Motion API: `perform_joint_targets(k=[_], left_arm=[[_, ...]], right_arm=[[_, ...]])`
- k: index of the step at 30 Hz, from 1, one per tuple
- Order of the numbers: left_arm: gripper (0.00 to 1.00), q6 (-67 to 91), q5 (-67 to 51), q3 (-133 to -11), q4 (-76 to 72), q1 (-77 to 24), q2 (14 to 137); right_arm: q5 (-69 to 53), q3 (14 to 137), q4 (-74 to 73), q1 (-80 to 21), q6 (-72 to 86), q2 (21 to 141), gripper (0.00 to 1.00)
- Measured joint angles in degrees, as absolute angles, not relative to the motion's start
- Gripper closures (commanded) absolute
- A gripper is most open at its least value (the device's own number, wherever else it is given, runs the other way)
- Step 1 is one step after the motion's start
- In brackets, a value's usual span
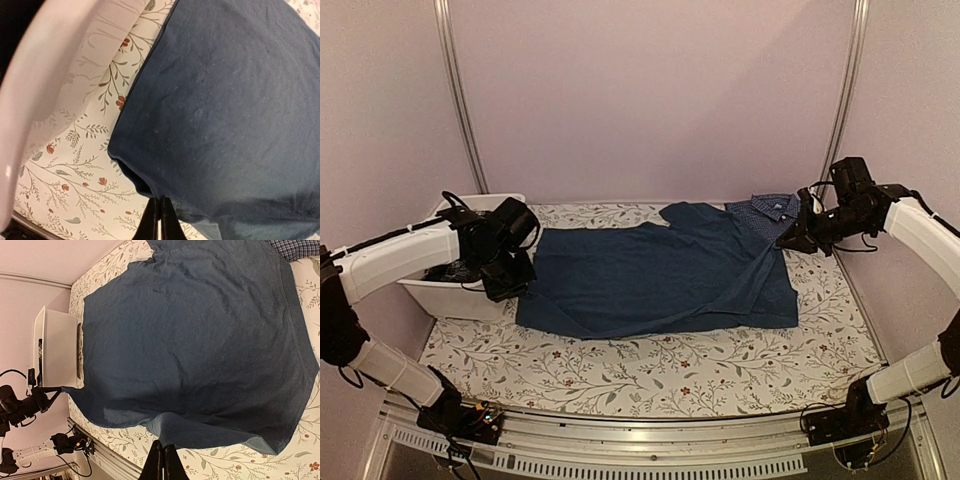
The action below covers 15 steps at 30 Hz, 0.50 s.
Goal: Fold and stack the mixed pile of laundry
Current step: Fold the flattened T-shirt at the center of the board.
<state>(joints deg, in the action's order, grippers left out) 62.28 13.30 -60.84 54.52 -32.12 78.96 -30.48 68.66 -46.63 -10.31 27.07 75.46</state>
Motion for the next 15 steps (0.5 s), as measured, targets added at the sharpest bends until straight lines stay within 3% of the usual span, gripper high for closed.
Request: perform_joint_targets(k=[15], left_arm=[[1.0, 56.2, 17.5, -73.5, 51.2, -25.8, 96.3]], right_arm=[[-29.6, 80.6, -42.3, -8.8, 22.7, 94.4, 1.0]])
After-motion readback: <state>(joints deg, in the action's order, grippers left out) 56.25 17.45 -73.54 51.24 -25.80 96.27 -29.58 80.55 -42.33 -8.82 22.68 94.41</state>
